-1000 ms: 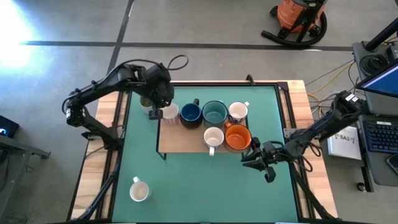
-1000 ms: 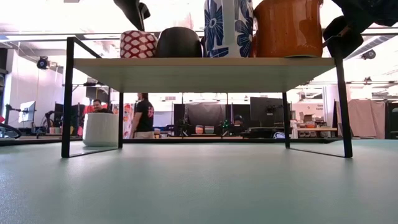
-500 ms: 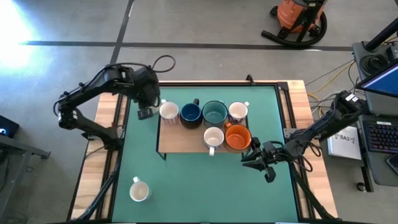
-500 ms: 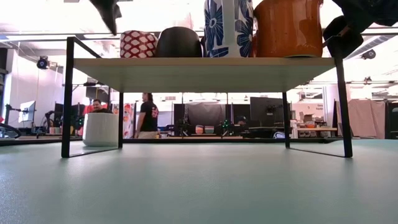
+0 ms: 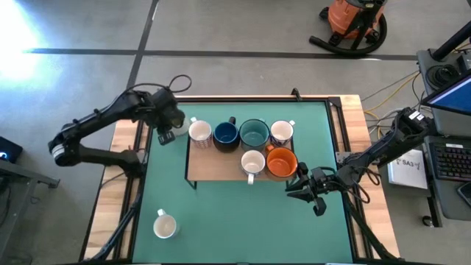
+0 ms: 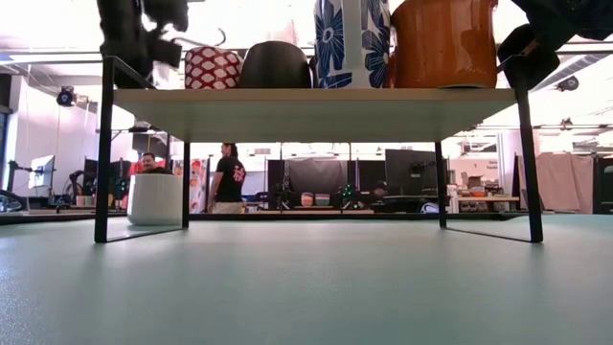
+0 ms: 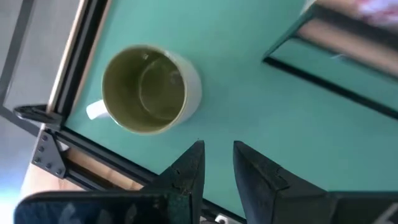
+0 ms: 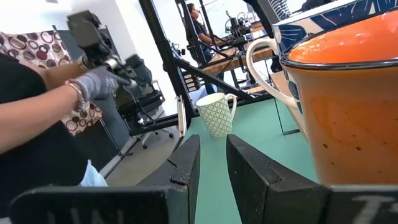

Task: Place coffee mugs
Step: Put the white green mug on the shelf

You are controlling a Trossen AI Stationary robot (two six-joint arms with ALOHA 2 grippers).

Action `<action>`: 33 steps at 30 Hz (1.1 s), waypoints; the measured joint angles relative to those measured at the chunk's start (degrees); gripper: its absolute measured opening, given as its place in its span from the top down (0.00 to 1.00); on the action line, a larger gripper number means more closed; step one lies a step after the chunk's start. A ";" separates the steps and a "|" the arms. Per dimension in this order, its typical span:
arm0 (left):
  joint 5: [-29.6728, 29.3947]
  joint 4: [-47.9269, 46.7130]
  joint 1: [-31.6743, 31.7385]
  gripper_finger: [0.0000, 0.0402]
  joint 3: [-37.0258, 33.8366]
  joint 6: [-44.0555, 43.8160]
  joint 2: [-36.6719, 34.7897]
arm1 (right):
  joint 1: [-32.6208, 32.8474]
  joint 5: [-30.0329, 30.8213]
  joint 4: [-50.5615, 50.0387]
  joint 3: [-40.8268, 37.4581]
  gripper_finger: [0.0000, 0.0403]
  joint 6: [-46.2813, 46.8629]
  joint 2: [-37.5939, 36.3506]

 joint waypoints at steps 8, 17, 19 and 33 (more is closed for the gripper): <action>0.01 9.91 6.04 0.84 -10.75 4.40 -2.02 | -0.01 0.00 0.00 0.00 0.83 0.00 0.00; 0.19 13.84 10.95 0.84 -14.33 10.80 2.26 | -0.02 0.00 0.00 0.00 0.83 0.00 0.00; 0.31 14.44 12.00 0.84 -14.35 12.53 3.70 | -0.01 0.00 0.00 0.01 0.83 -0.01 -0.01; 5.32 18.41 17.38 0.84 -14.20 19.70 11.65 | -0.02 -0.02 0.00 0.00 0.83 -0.02 0.00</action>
